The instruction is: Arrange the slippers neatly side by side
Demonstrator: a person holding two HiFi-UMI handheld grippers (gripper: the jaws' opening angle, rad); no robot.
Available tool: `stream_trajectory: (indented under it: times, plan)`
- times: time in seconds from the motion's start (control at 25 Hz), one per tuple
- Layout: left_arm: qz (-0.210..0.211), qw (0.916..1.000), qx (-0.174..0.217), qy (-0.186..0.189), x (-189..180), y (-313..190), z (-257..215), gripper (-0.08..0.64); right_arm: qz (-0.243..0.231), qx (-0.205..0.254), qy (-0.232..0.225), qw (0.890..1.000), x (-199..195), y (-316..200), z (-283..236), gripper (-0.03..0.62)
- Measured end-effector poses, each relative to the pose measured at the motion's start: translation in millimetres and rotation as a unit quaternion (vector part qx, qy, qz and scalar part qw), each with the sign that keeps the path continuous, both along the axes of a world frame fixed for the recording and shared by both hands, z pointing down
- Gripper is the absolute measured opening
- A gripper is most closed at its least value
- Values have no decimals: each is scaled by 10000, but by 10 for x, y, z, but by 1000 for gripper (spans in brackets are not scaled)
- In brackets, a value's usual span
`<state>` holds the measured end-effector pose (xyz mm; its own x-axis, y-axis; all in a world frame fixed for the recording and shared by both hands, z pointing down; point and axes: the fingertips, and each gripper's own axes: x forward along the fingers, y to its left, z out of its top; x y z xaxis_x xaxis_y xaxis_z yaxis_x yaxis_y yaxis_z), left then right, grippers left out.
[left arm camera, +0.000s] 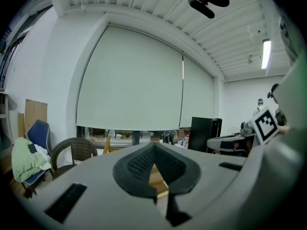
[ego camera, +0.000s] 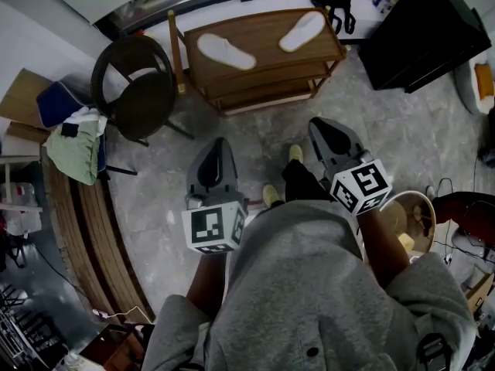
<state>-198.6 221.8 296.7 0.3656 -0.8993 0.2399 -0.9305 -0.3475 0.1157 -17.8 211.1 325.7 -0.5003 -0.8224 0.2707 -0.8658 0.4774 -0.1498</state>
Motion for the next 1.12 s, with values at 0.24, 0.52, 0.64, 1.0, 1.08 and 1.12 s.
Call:
stream_trajectory:
  times: [0.24,0.52,0.64,1.0,1.08,1.12]
  plan:
    - [-35,10000,-23,40,-10,-86,22,14,18,-13,32,10000,26,-103,35,34]
    - [-102,9999,21,37,-44,-309,6,14,-96,35,47,9999,-22,-411,8,34]
    - [-130,9999,15,21,-35,-434,27,14,-123,57,31,9999,-18,-561,9,34]
    - [-73,10000,-3,-40,148,-929,29,14,-58,2,-12,10000,176,-1083,80,34]
    - [-39,10000,-62,-49,200,-1041,47,14,-41,-37,-3,10000,215,-1182,103,34]
    - [-46,9999,-95,-38,223,-1101,59,14,-43,-54,6,10000,236,-1234,115,34]
